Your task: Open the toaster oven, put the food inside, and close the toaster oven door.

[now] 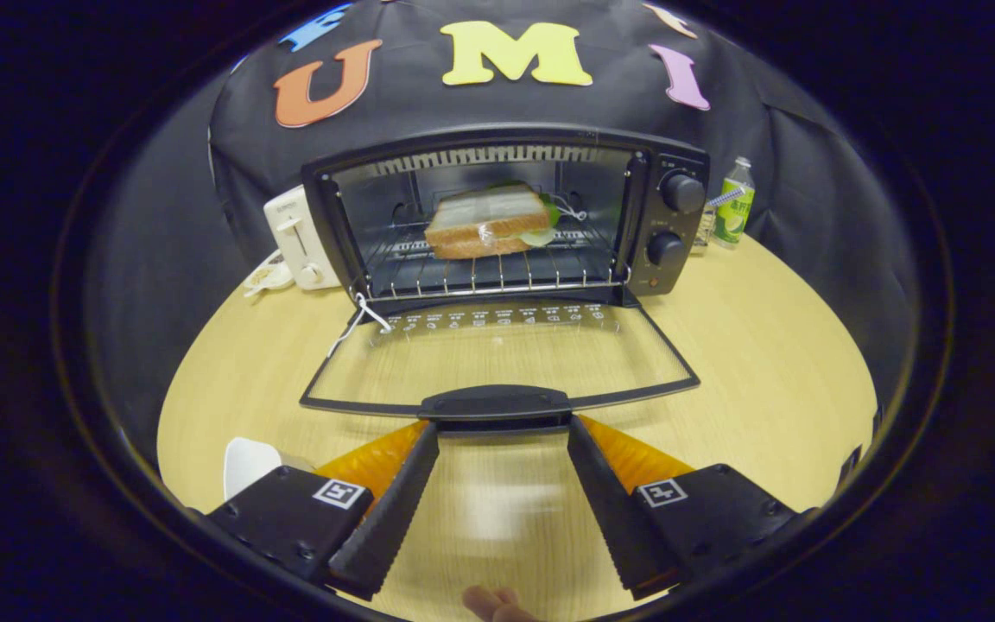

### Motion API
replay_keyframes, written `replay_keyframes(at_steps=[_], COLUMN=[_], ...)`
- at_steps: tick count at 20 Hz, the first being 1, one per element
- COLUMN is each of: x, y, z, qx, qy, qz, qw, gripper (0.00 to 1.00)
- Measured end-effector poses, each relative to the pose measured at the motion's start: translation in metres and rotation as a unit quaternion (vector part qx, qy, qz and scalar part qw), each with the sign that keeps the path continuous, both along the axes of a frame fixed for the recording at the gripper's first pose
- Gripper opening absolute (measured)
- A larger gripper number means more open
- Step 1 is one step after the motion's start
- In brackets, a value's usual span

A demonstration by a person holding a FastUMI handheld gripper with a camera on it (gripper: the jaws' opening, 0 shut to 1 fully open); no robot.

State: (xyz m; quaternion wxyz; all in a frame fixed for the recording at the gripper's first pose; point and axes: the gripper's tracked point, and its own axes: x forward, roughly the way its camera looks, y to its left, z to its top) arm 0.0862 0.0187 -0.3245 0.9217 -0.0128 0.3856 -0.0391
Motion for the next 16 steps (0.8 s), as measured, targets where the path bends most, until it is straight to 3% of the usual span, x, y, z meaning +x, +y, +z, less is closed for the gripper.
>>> replay_keyframes(at_steps=[16], x=[0.034], y=[0.009], z=[0.069], qx=[-0.021], qy=[-0.156], qz=[0.010], qw=[0.987], gripper=[0.99])
